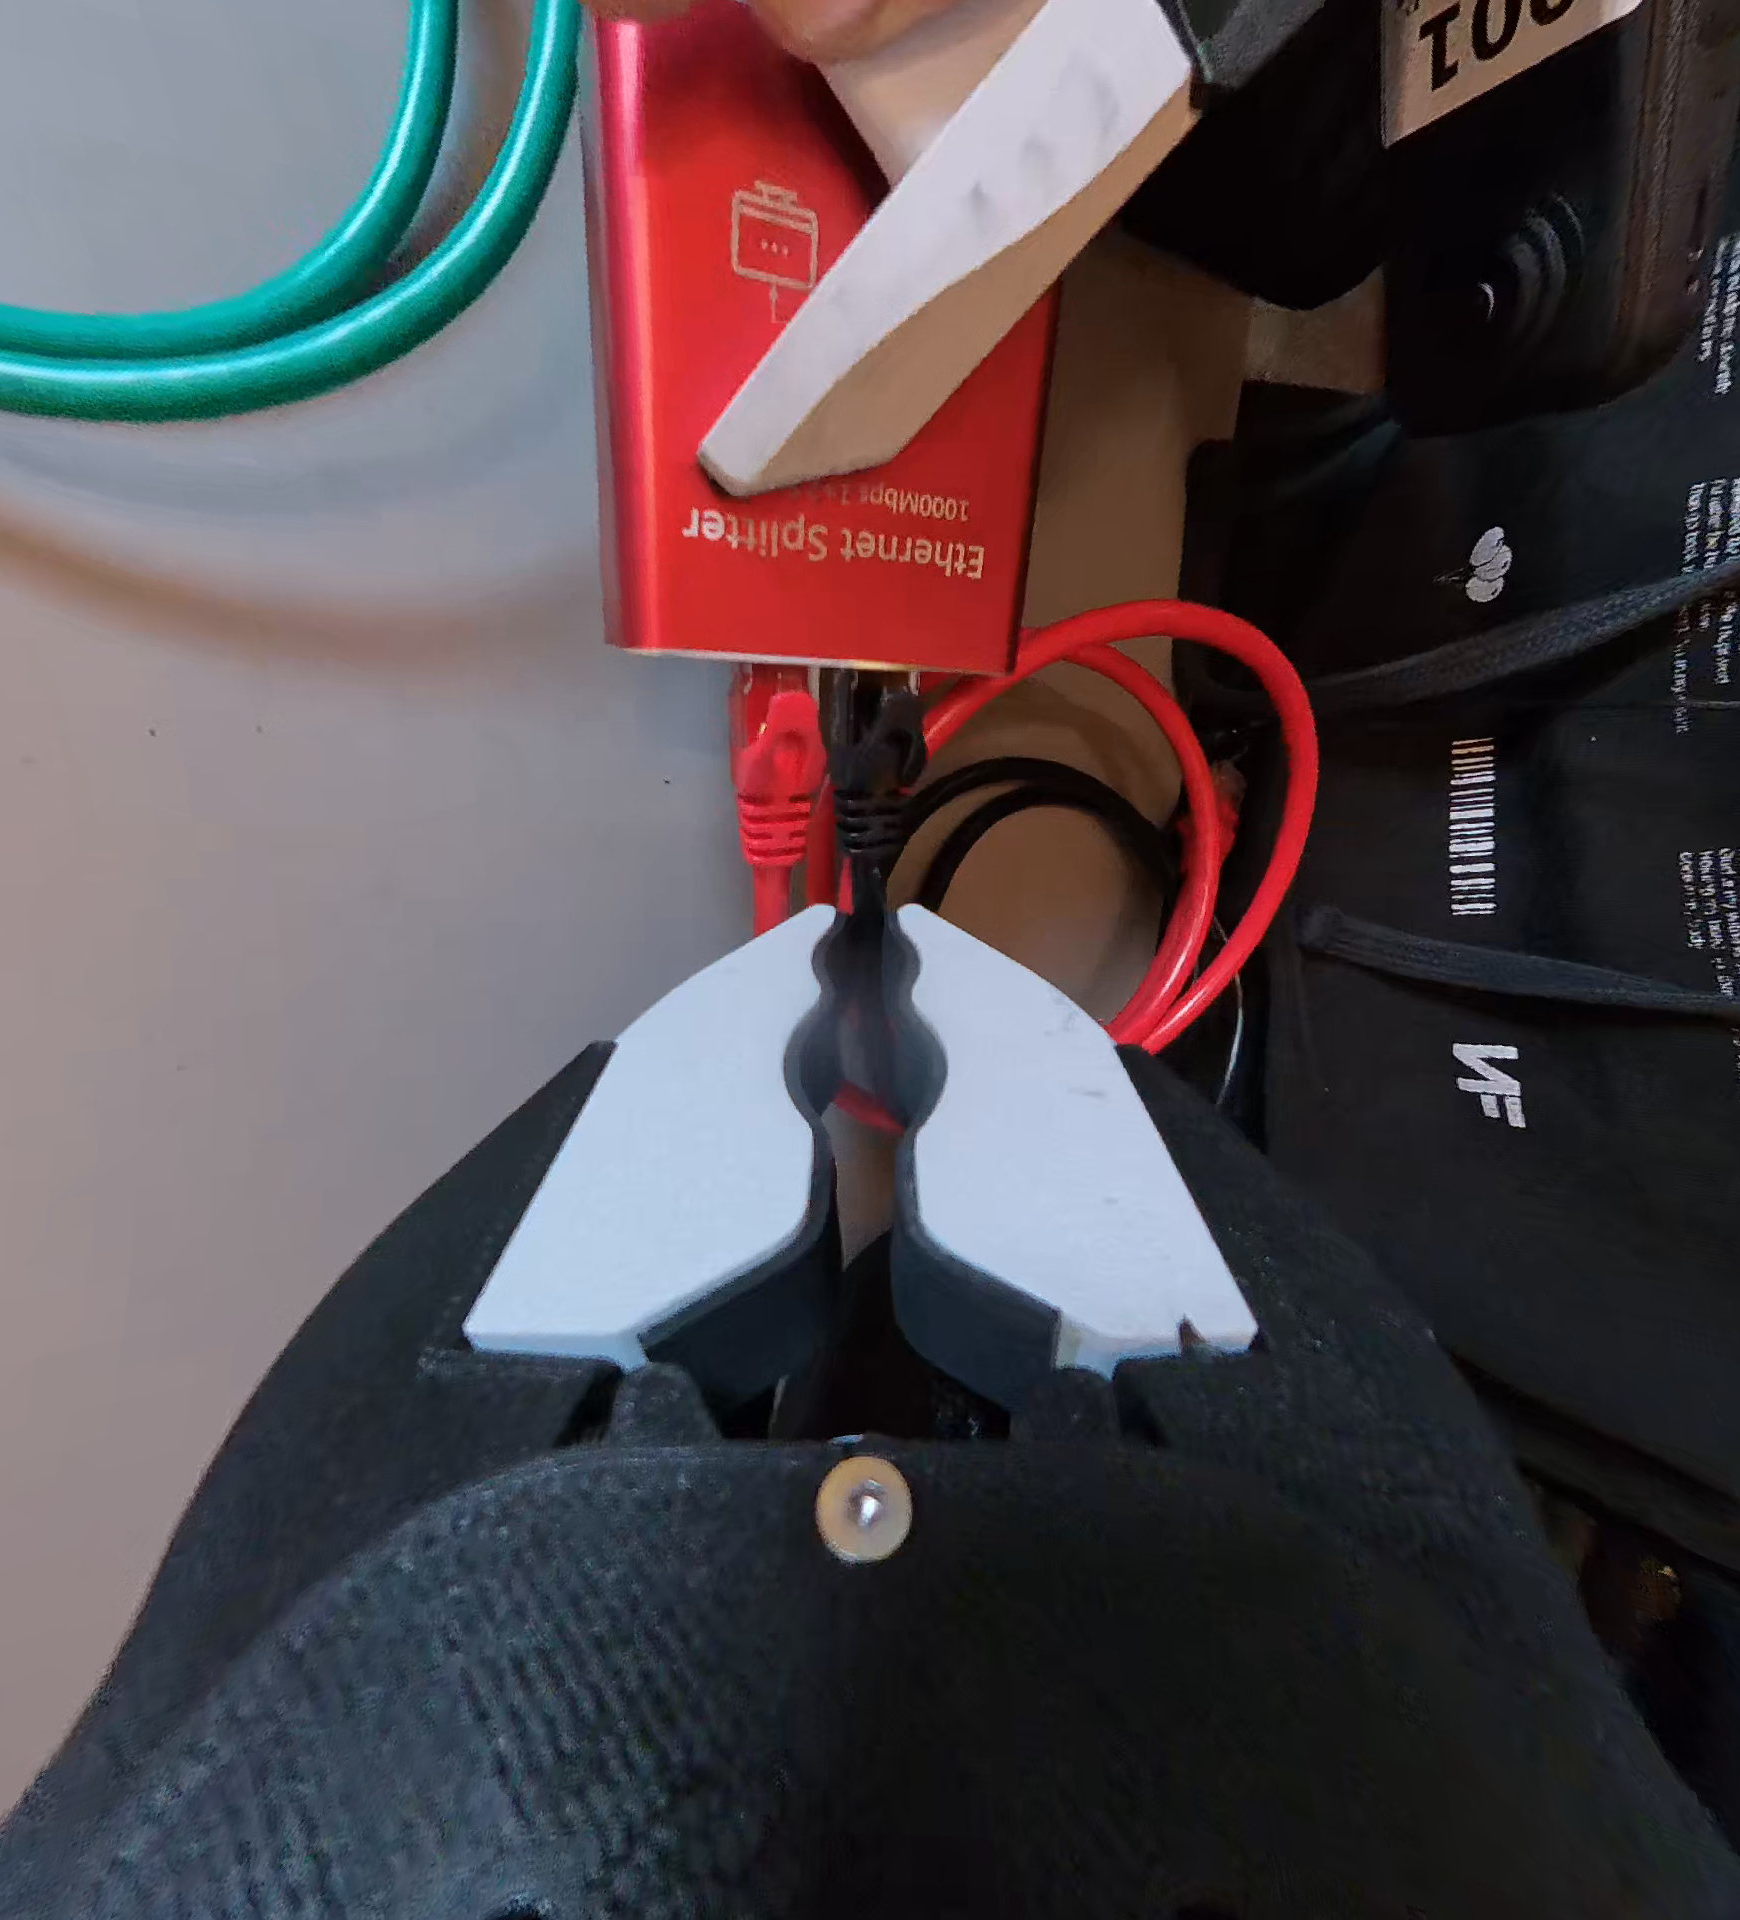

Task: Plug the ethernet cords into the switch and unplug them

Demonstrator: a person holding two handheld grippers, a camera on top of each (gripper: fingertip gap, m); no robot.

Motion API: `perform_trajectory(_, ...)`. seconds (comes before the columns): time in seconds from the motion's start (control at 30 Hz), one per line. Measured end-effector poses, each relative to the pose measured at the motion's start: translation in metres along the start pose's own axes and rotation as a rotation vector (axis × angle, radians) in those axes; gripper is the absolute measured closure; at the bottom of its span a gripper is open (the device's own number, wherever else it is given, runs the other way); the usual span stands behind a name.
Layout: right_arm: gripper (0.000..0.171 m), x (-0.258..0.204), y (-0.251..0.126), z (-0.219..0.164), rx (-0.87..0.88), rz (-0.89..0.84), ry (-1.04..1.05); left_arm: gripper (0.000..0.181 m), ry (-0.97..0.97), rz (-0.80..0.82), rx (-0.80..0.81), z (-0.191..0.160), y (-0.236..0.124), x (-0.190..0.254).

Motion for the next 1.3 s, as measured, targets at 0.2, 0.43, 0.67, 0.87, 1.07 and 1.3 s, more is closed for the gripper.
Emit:
perform_trajectory(0.2, 0.143, 0.004, 0.0, -0.004, -0.011, -0.027, 0.039, 0.176, 0.102, 0.029, 0.011, 0.001, -0.012, 0.009)
perform_trajectory(0.43, 0.141, 0.007, -0.005, -0.022, -0.119, -0.058, 0.071, 0.162, 0.282, 0.318, 0.436, -0.016, -0.047, 0.014)
perform_trajectory(0.67, 0.141, 0.013, -0.004, -0.031, -0.135, -0.092, 0.108, 0.134, 0.308, 0.657, 0.927, -0.054, -0.037, 0.009)
perform_trajectory(0.87, 0.141, 0.02, -0.005, -0.037, -0.167, -0.105, 0.156, 0.147, 0.369, 0.751, 1.091, -0.062, -0.031, 0.004)
perform_trajectory(1.07, 0.141, 0.02, -0.004, -0.039, -0.189, -0.08, 0.178, 0.181, 0.261, 0.778, 1.096, -0.064, -0.038, -0.005)
perform_trajectory(1.3, 0.141, 0.046, -0.004, -0.039, -0.091, -0.045, 0.329, 0.158, 0.281, 0.827, 0.954, -0.052, -0.044, -0.01)
Point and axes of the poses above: each gripper's, where its closed fingertips meet, y out along the fingers, z out of its top, x = y × z across the jaws, the point moved 10 cm from there along -y, back along the fingers, and after that the axes turned 10 degrees about -x, right-handed, at the moved point
